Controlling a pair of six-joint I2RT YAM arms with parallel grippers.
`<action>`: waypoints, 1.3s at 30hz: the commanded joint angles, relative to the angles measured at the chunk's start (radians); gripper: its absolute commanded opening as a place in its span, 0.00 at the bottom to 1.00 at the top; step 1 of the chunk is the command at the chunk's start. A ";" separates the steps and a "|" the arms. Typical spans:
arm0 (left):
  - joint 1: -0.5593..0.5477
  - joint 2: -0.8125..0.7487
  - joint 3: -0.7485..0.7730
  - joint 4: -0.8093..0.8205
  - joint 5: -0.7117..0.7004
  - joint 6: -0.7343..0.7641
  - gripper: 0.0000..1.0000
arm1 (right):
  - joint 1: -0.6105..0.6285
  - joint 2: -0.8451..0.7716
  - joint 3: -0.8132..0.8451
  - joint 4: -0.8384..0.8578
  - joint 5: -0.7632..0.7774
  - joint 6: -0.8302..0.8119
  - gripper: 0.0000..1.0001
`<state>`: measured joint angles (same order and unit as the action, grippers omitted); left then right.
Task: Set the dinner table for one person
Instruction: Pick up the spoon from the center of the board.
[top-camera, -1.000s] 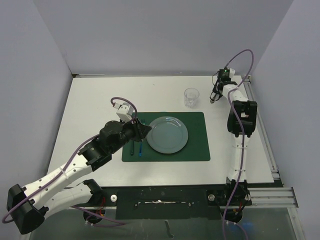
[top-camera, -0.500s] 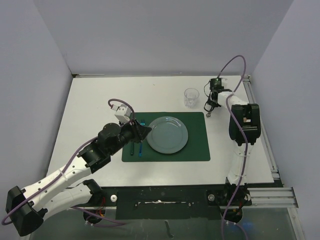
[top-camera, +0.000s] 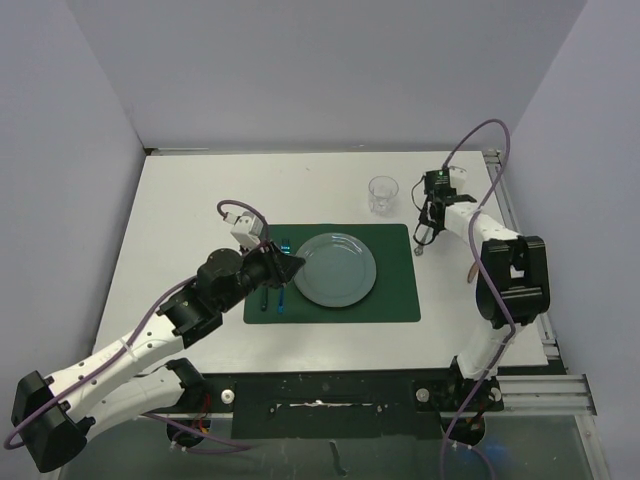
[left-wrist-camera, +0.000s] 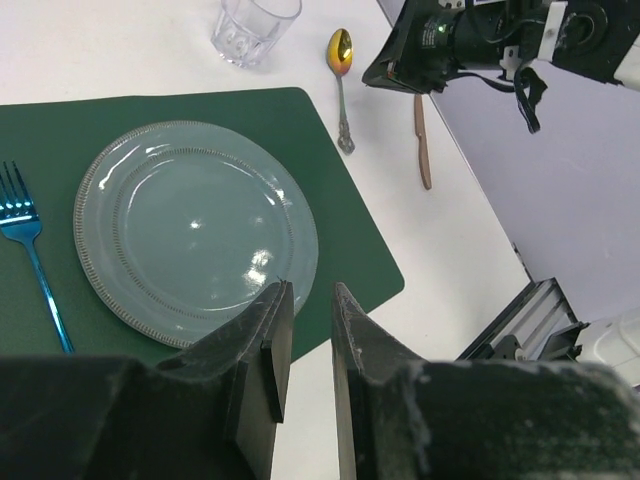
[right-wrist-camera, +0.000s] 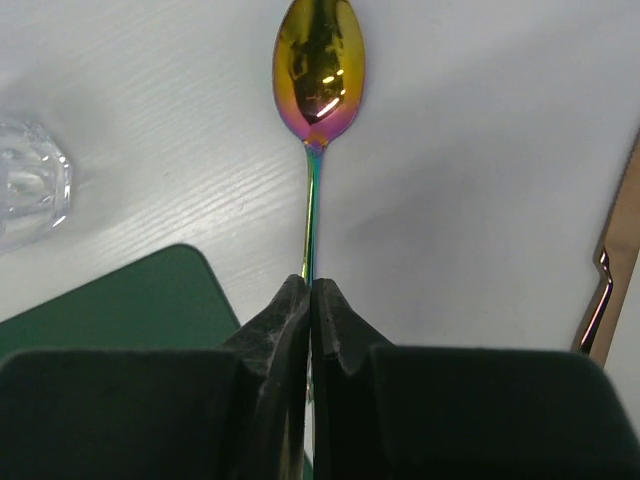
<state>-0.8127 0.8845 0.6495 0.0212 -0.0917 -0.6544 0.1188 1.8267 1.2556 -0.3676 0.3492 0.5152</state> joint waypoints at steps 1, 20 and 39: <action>-0.008 -0.018 0.012 0.097 0.026 -0.016 0.19 | 0.037 -0.106 -0.059 0.024 0.037 0.031 0.00; -0.011 -0.091 0.012 0.030 -0.008 -0.008 0.19 | 0.047 0.167 0.133 -0.073 0.137 0.042 0.33; -0.013 -0.158 0.012 -0.029 -0.040 0.010 0.20 | 0.006 0.238 0.140 -0.113 0.145 0.180 0.33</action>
<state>-0.8192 0.7540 0.6495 -0.0231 -0.1165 -0.6670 0.1486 2.0441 1.4075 -0.4728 0.4866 0.6369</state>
